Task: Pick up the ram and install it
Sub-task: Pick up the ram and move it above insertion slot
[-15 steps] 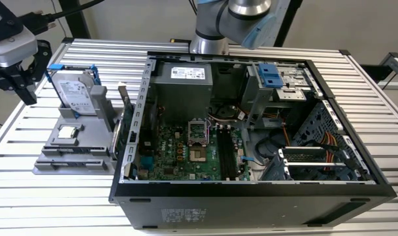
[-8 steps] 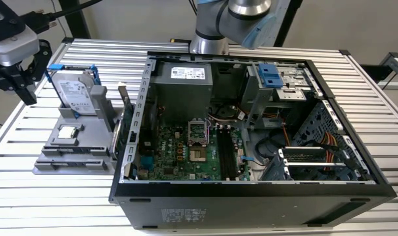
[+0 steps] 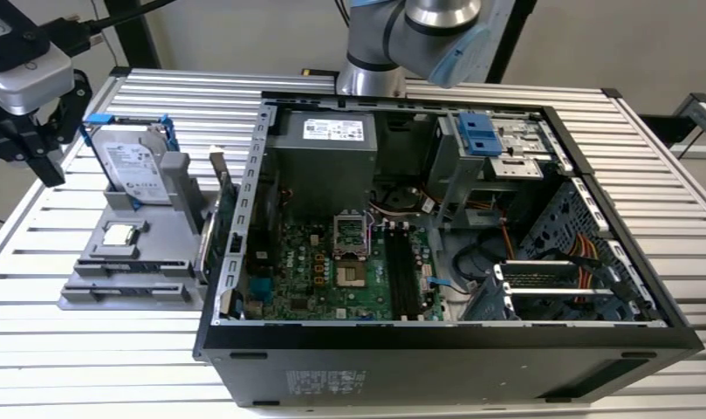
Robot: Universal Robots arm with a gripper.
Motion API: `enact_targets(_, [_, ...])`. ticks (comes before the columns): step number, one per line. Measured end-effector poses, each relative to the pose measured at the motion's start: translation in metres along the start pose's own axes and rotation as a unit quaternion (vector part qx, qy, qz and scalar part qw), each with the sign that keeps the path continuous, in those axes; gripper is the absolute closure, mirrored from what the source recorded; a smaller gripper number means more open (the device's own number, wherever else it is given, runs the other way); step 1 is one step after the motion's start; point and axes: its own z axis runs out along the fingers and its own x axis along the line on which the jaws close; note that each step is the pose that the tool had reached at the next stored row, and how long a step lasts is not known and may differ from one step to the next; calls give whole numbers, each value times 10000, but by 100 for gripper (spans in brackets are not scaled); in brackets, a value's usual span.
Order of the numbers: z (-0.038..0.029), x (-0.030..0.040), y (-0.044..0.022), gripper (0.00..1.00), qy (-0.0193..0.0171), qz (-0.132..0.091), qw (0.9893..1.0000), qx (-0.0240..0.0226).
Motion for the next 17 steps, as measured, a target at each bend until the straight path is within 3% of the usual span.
enact_targets(9, [0,0,0,100,15,-299,9996,-2])
enact_targets(17, [0,0,0,100,30,-613,9981,-5])
